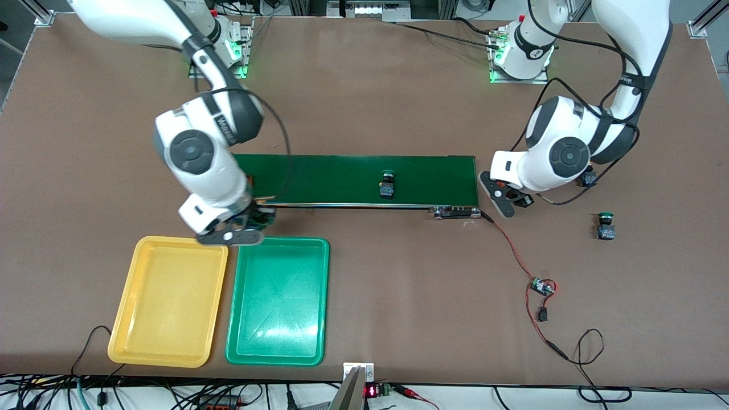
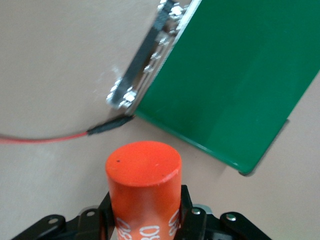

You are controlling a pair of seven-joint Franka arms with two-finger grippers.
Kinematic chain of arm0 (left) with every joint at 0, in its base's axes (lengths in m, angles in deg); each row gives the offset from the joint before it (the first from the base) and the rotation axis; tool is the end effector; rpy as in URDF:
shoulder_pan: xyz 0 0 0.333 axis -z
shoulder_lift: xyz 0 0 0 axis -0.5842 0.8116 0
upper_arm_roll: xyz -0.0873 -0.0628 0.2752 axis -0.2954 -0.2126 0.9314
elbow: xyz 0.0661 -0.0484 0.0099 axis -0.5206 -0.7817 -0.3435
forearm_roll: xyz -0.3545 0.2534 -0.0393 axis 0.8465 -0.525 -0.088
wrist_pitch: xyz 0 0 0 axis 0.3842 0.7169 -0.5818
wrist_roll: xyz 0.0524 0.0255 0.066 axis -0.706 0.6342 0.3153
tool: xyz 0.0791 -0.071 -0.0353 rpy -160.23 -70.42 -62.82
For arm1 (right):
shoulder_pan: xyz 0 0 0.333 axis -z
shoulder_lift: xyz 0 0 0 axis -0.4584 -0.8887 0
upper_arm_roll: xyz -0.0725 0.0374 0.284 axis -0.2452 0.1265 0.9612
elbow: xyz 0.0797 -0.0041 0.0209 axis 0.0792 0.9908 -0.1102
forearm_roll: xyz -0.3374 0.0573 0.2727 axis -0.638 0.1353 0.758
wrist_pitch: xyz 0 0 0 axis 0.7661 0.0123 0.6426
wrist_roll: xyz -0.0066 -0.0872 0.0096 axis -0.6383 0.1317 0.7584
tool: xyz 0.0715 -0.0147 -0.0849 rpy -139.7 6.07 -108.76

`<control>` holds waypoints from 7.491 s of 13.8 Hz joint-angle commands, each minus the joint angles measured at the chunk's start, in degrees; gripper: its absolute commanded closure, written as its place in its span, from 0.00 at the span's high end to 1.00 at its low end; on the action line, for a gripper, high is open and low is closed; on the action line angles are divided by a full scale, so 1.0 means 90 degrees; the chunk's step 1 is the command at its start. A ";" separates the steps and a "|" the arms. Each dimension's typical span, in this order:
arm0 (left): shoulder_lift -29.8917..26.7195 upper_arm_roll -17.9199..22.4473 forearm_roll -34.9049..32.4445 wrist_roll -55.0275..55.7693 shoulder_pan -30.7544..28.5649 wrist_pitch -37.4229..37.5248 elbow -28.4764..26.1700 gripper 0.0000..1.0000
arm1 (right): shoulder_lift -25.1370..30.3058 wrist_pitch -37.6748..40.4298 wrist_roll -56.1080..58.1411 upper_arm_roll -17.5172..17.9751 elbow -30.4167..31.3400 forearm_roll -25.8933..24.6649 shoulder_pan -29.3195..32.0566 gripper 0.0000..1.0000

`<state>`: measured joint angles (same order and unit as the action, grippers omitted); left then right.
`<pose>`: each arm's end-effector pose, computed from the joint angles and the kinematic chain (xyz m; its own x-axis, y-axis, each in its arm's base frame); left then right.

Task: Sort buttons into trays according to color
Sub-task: 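Drop the button into the yellow tray while the left gripper places the cylinder, then return the right gripper to the belt while the left gripper reaches a button, then grasp the green-cap button with the right gripper while the left gripper grasps a button, then carry the green-cap button to the green tray while the left gripper places a button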

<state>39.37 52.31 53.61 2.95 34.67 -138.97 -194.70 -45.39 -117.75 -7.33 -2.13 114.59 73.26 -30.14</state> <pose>0.5654 -0.1767 0.2203 0.4841 -0.8681 -0.1099 -0.8468 -0.4964 0.1908 0.6765 0.2525 0.3258 0.9972 0.0523 0.0544 0.0489 -0.9969 0.0622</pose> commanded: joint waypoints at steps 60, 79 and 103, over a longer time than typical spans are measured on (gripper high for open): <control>-0.0100 0.3304 0.1075 0.1823 -0.1121 -0.1559 -0.2167 0.99 | -0.0076 -0.1930 -0.3976 0.1059 0.2119 -0.0603 -0.0483 1.00; -0.0744 0.1511 0.1026 0.3419 -0.0858 0.0081 -0.0966 0.03 | -0.0252 -0.0594 -0.2790 0.1021 0.0716 -0.0575 -0.0181 0.05; -0.0224 0.0189 0.1942 0.6657 0.1242 0.0187 -0.0009 1.00 | -0.2753 -0.4362 -0.0598 -0.1441 -0.0908 -0.0829 -0.0943 0.83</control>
<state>40.90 54.71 67.84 63.08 45.65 -140.09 -195.05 -68.86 -156.08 -12.83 -14.36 107.89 66.45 -38.12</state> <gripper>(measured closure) 0.145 0.445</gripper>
